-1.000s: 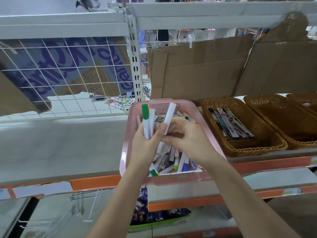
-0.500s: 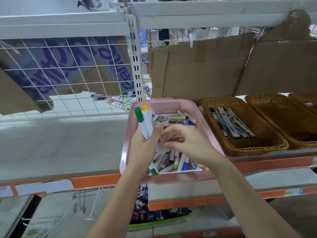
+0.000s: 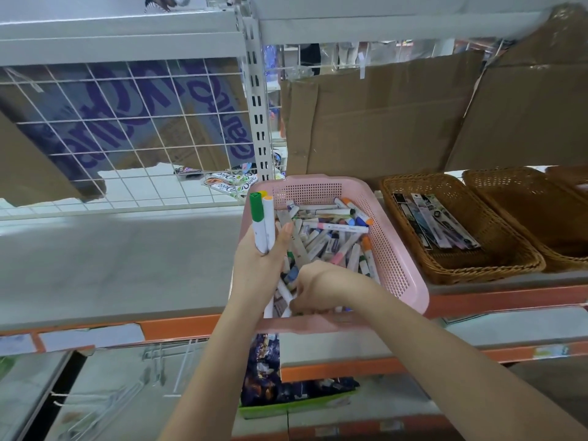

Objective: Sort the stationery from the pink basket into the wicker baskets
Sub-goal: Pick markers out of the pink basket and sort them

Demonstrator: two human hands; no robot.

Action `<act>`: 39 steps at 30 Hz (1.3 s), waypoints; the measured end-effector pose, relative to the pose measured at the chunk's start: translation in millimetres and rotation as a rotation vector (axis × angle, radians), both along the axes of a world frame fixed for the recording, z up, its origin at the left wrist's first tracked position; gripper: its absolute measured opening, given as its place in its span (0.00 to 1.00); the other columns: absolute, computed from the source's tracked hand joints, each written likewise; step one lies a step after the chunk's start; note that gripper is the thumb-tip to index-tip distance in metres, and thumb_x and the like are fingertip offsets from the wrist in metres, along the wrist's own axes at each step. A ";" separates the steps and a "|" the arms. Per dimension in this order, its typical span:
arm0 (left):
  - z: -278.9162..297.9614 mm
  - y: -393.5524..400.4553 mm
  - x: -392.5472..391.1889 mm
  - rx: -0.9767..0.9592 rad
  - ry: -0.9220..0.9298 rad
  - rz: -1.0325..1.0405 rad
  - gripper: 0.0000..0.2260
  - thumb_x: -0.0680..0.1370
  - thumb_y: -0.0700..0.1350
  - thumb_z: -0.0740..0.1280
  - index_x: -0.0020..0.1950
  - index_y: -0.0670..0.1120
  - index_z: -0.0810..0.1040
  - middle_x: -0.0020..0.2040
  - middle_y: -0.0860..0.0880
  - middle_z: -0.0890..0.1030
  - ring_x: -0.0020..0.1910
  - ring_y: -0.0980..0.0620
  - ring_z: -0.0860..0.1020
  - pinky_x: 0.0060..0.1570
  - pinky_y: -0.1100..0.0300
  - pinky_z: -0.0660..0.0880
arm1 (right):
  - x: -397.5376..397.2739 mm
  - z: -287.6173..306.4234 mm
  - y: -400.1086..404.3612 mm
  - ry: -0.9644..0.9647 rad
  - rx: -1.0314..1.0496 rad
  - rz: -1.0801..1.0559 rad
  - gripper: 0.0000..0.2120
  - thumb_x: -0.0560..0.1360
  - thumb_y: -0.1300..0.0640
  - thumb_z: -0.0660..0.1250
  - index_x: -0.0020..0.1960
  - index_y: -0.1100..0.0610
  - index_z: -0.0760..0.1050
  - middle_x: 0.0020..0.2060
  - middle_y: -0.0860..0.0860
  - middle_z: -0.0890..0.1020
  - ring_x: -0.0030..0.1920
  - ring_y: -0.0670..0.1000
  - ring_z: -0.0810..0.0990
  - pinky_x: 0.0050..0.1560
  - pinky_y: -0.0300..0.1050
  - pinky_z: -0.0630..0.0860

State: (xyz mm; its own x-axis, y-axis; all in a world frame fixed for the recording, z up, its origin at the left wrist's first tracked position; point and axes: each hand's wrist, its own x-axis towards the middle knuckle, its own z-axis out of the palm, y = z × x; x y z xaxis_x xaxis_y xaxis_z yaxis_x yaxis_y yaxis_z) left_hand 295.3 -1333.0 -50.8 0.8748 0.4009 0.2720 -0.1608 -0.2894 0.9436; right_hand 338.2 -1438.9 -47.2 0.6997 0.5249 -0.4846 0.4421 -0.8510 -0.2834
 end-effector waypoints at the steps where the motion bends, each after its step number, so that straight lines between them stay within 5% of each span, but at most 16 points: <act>1: -0.8 0.2 0.4 -0.002 0.005 0.000 0.17 0.78 0.53 0.65 0.32 0.48 0.67 0.23 0.55 0.69 0.23 0.58 0.67 0.25 0.68 0.66 | 0.7 1.6 -2.2 0.007 0.035 -0.039 0.11 0.76 0.56 0.65 0.46 0.64 0.79 0.30 0.53 0.75 0.28 0.50 0.72 0.30 0.39 0.70; 5: -0.4 1.7 1.0 -0.011 -0.001 0.009 0.16 0.78 0.51 0.64 0.33 0.47 0.68 0.23 0.55 0.69 0.24 0.60 0.67 0.25 0.70 0.65 | 0.4 2.0 -7.7 0.034 0.156 -0.126 0.13 0.77 0.59 0.61 0.50 0.68 0.79 0.38 0.61 0.82 0.34 0.52 0.74 0.37 0.45 0.73; 10: -0.1 2.6 1.8 -0.030 -0.014 0.036 0.16 0.78 0.50 0.65 0.35 0.44 0.68 0.26 0.51 0.69 0.25 0.57 0.67 0.26 0.69 0.66 | -7.8 0.9 14.8 -0.053 -0.012 0.004 0.20 0.76 0.41 0.62 0.38 0.58 0.73 0.32 0.51 0.73 0.35 0.52 0.74 0.32 0.42 0.69; 13: 0.6 2.3 1.9 -0.007 -0.009 0.052 0.16 0.78 0.50 0.64 0.34 0.43 0.68 0.26 0.49 0.69 0.26 0.56 0.67 0.27 0.68 0.65 | -9.6 1.8 25.6 -0.076 -0.084 0.115 0.17 0.77 0.44 0.63 0.51 0.59 0.74 0.33 0.50 0.70 0.39 0.52 0.73 0.38 0.44 0.70; 17: -0.1 2.6 2.6 -0.021 -0.004 0.049 0.17 0.78 0.49 0.65 0.32 0.44 0.67 0.25 0.51 0.69 0.24 0.59 0.67 0.25 0.71 0.65 | -3.2 -0.9 19.9 -0.029 -0.049 0.058 0.14 0.77 0.53 0.64 0.36 0.58 0.70 0.30 0.52 0.70 0.29 0.50 0.69 0.28 0.40 0.66; 20: -0.6 3.2 2.5 -0.054 -0.004 0.065 0.15 0.78 0.49 0.65 0.33 0.47 0.68 0.27 0.53 0.70 0.24 0.60 0.68 0.25 0.71 0.65 | 0.3 1.6 2.3 -0.007 0.108 -0.058 0.17 0.78 0.50 0.65 0.35 0.59 0.70 0.29 0.54 0.75 0.26 0.51 0.73 0.29 0.43 0.73; 24: 2.0 3.2 2.5 -0.074 -0.021 0.071 0.15 0.77 0.51 0.66 0.35 0.46 0.68 0.27 0.51 0.70 0.23 0.60 0.67 0.24 0.71 0.65 | -2.5 11.6 -28.0 0.010 0.574 -0.244 0.09 0.77 0.48 0.65 0.47 0.55 0.76 0.42 0.56 0.83 0.39 0.54 0.84 0.45 0.55 0.81; 28: 6.1 -2.0 -2.5 -0.133 -0.062 -0.042 0.14 0.76 0.49 0.68 0.34 0.46 0.69 0.24 0.55 0.69 0.23 0.59 0.67 0.24 0.71 0.65 | -14.1 19.2 -38.5 0.040 0.908 -0.300 0.05 0.77 0.52 0.66 0.52 0.44 0.75 0.46 0.49 0.83 0.43 0.49 0.84 0.47 0.50 0.82; 31: 9.6 -8.7 -5.8 -0.155 -0.086 -0.082 0.10 0.75 0.47 0.70 0.36 0.50 0.73 0.27 0.57 0.74 0.26 0.61 0.72 0.26 0.71 0.68 | -22.7 21.2 -36.1 -0.031 0.932 -0.275 0.06 0.75 0.56 0.69 0.50 0.48 0.78 0.42 0.44 0.83 0.39 0.42 0.83 0.42 0.39 0.80; 34: 13.0 -11.6 -7.9 -0.167 -0.112 -0.090 0.06 0.75 0.44 0.70 0.40 0.53 0.76 0.31 0.60 0.79 0.30 0.64 0.76 0.28 0.72 0.71 | -26.9 22.5 -34.0 -0.050 0.960 -0.297 0.06 0.74 0.59 0.70 0.46 0.48 0.79 0.37 0.43 0.82 0.35 0.41 0.81 0.39 0.38 0.80; 39: 7.4 -1.9 -10.1 -0.133 -0.133 -0.047 0.10 0.73 0.46 0.72 0.38 0.50 0.71 0.27 0.61 0.74 0.27 0.64 0.71 0.29 0.74 0.68 | -23.5 31.9 -52.5 -0.155 0.897 -0.357 0.09 0.74 0.57 0.69 0.52 0.47 0.80 0.37 0.42 0.82 0.37 0.41 0.81 0.38 0.36 0.79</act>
